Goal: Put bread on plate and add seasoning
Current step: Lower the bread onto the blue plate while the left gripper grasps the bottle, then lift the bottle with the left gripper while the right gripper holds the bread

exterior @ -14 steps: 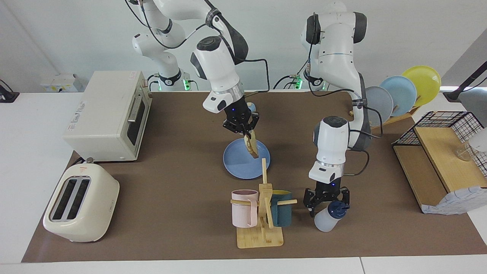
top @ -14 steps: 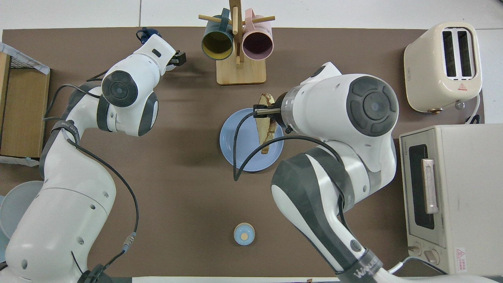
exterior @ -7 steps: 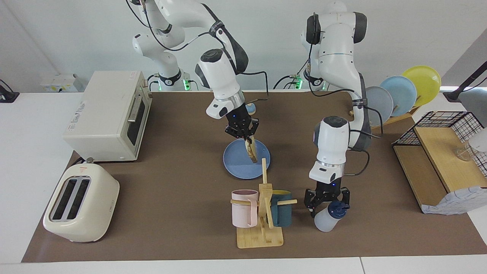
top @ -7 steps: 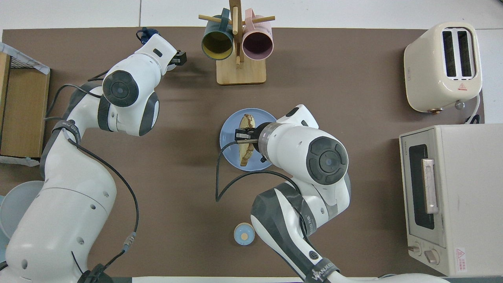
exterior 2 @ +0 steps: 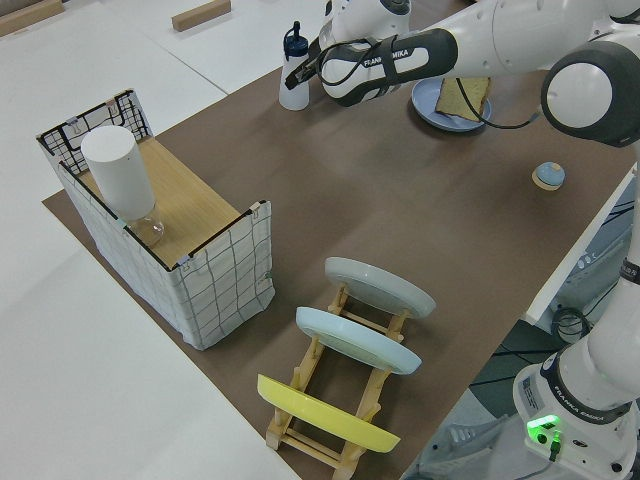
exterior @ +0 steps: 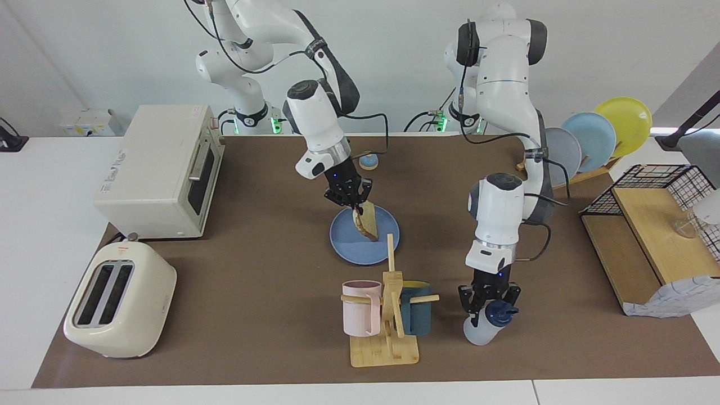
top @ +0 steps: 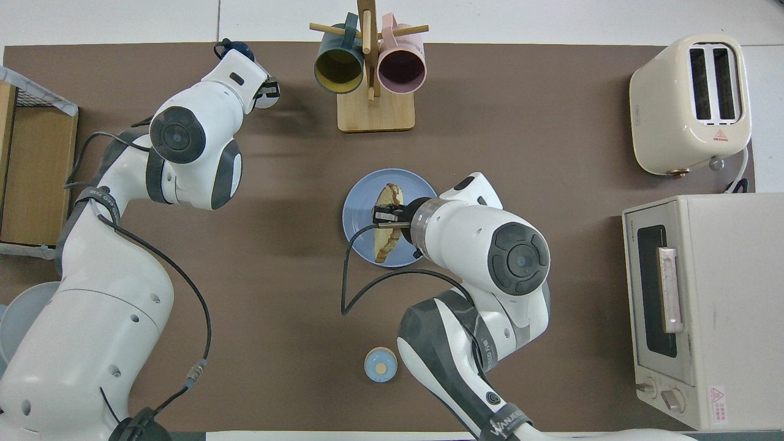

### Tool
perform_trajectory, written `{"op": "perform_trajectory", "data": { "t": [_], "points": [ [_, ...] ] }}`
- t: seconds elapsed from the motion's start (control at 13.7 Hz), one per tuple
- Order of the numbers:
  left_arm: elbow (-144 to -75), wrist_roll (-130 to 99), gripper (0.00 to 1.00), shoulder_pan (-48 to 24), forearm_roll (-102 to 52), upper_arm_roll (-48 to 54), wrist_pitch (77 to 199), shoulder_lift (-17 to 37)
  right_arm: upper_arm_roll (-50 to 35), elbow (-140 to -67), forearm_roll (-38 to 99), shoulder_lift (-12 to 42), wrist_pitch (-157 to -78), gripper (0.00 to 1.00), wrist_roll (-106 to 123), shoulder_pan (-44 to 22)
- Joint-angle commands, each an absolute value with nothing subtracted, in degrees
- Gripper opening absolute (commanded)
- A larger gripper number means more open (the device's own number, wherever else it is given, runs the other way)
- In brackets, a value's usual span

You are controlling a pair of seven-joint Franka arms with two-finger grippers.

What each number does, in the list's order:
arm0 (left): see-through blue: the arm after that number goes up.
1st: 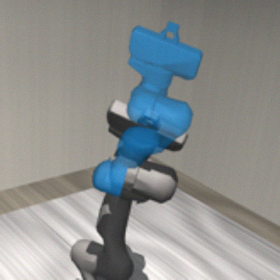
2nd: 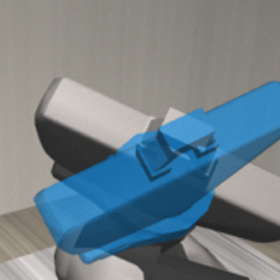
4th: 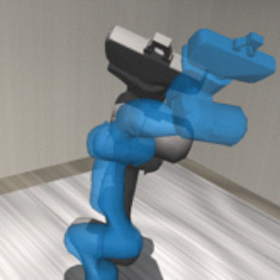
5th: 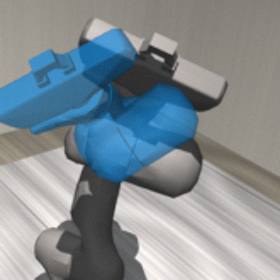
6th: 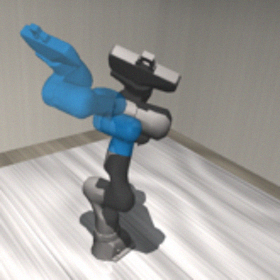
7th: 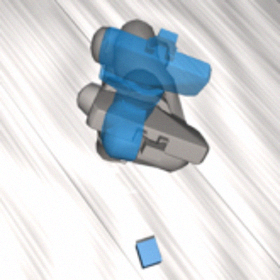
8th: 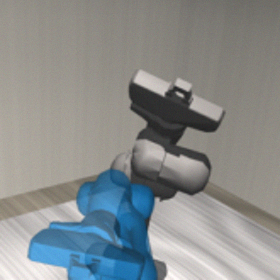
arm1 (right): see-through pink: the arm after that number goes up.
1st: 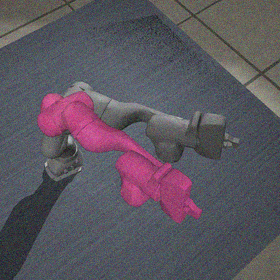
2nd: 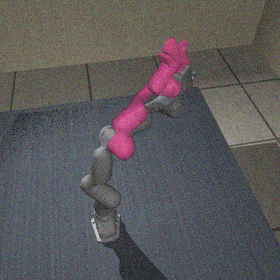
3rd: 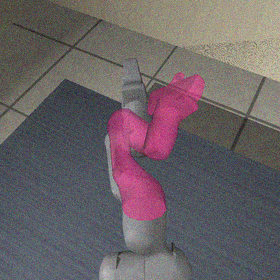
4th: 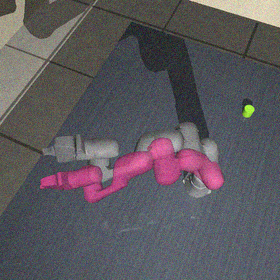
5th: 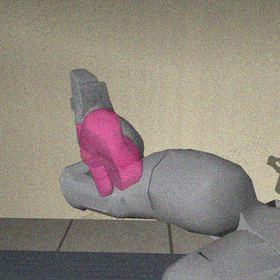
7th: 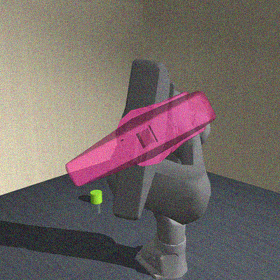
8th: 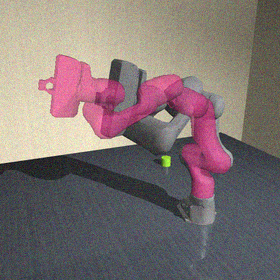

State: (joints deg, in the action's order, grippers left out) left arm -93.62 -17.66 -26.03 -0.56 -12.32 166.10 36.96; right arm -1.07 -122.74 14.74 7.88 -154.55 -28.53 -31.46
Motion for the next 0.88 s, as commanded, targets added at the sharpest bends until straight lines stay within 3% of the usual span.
{"op": "perform_trajectory", "data": {
  "t": [0.0,0.37,0.51,0.59,0.73,0.81],
  "points": [
    [-92.29,-16.79,0.0,-25.22,-1.76,-11.6,165.67,37.71,-1.49,-126.73,16.08,5.45,-155.74,0.0,-26.37,-28.49],
    [-92.73,-16.18,0.0,-24.35,-2.02,-11.51,159.21,32.28,-1.49,-129.81,16.17,4.31,-156.88,0.0,-26.98,-27.77],
    [-93.16,-4.3,0.0,-24.08,-2.37,-11.51,155.15,28.67,-1.49,-129.81,16.17,4.31,-156.88,0.0,-26.63,-27.77],
    [-93.51,0.04,0.0,-23.82,-2.46,-11.43,151.39,26.65,-1.49,-129.47,16.08,4.39,-156.71,0.18,-26.2,-27.69],
    [-94.56,3.94,0.0,-24.25,-2.46,-11.43,143.91,22.17,-1.49,-127.72,16.08,4.74,-155.83,0.9,-26.19,-27.68],
    [-95.35,7.09,0.0,-24.43,-2.46,-11.16,140.14,19.71,-1.49,-127.18,16.08,4.83,-154.96,1.0,-26.28,-27.86]
  ]
}}
